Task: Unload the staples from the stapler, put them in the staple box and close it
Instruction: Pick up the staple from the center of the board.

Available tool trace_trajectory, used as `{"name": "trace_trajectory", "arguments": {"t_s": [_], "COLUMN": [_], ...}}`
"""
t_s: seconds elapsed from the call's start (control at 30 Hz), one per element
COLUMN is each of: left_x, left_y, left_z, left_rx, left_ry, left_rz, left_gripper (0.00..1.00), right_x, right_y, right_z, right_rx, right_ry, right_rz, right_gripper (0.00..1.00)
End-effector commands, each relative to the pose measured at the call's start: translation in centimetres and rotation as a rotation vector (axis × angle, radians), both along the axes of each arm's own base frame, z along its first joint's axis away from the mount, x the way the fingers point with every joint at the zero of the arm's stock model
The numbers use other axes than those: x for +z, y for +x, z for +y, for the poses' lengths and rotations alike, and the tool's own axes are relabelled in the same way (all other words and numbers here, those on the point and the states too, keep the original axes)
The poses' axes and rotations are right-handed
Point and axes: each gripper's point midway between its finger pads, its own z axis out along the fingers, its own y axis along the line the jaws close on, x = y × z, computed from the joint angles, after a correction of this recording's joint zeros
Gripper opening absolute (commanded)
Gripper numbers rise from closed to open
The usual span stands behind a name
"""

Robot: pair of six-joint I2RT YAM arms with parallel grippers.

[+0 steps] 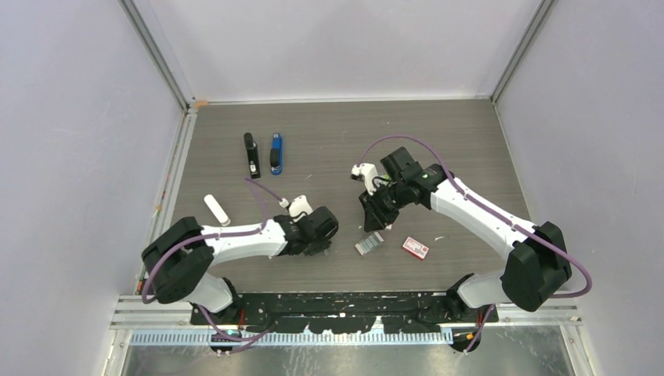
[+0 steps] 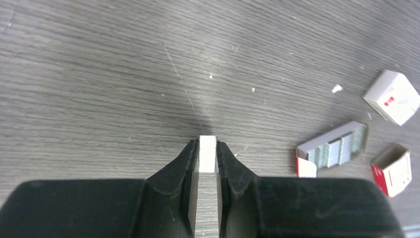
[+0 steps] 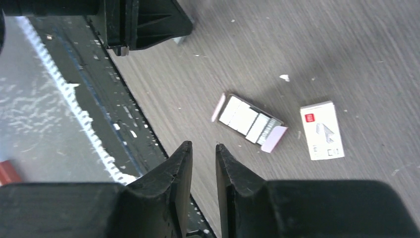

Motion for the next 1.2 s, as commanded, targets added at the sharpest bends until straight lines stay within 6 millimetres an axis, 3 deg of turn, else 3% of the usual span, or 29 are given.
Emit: {"name": "trace_trajectory", "arguments": {"t_s": [0.0,0.13,0.4,0.7,0.93,1.17], "left_x": [3.7,6.5,13.5,20.4,23.4,25.6], "left_y": [2.1,2.4,2.5,1.8,1.2,0.8], "left_z": [-2.8,-4.1,-6.2,-6.0,-5.8,-6.1], "left_rx": [-0.102,-0.181,-0.333,-0.386,-0.377,-0.383], "left_ry": [-0.180,-0.309,-0.528,-0.700,-0.819,-0.921], "left_rz": [-0.179,-0.291,-0.546,-0.766,-0.846,-0.902], "left_gripper": [0.14,0.13,0.12,0.11,0.11,0.11], "right_x": [3.5,5.1,9.1,11.3,11.3,12.5], "right_y": [-1.4,-1.8,-2.5,-1.6,-1.0,-0.7], "right_z": [1.3,1.7,2.1,1.4,1.7,2.1], "right_rx": [0.018,0.019,0.030,-0.020,-0.036,-0.057], "right_ry": [0.176,0.286,0.530,0.678,0.726,0.794], "right_rz": [0.072,0.124,0.152,0.199,0.231,0.233], "right_gripper": [0.30,0.33,0.56,0.58,0.58,0.57]}}
